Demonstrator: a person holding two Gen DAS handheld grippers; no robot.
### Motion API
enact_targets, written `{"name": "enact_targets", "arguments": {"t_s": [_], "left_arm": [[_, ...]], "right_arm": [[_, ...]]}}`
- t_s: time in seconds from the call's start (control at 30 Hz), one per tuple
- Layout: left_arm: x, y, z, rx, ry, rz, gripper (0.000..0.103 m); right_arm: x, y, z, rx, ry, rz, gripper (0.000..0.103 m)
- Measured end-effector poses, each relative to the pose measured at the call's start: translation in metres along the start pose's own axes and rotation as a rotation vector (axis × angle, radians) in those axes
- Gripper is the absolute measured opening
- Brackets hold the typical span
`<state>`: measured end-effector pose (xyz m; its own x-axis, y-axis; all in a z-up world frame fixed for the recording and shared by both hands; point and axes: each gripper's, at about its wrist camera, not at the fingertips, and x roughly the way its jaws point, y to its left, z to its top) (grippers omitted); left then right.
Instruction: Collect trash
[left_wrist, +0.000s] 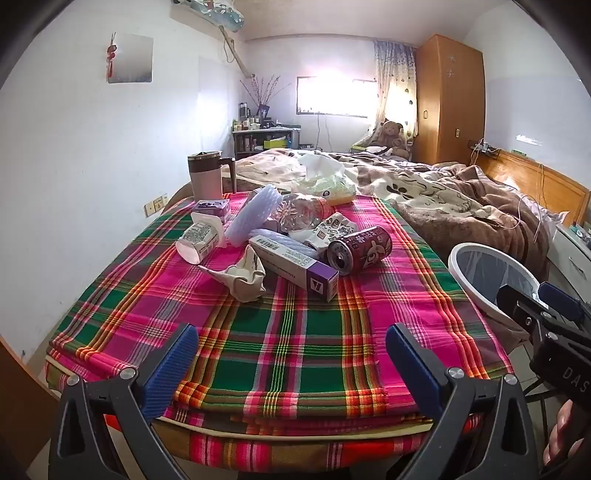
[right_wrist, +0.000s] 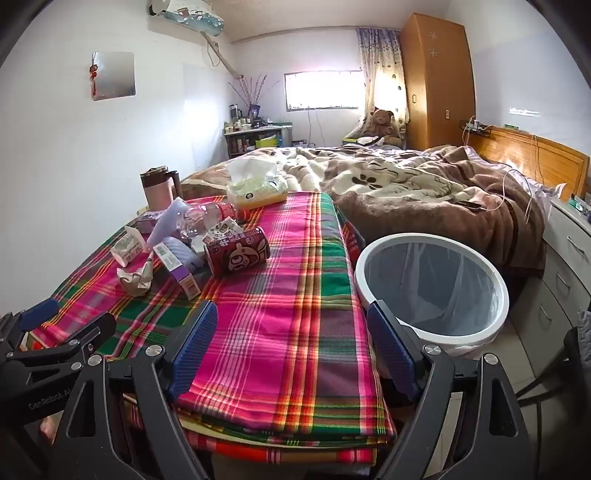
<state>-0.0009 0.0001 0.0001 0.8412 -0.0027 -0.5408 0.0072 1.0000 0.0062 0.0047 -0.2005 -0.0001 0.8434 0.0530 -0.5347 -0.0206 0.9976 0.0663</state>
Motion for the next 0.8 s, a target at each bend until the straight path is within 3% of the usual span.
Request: {"name": "enact_targets", "arguments": {"t_s": [0.8], "left_arm": [[-0.003,0.001,0.001,-0.005,0.017,0.001,0.103]], "right_arm": [[-0.004,-0.003,0.001,0.005,-0.015,-0.008,0.085]]}}
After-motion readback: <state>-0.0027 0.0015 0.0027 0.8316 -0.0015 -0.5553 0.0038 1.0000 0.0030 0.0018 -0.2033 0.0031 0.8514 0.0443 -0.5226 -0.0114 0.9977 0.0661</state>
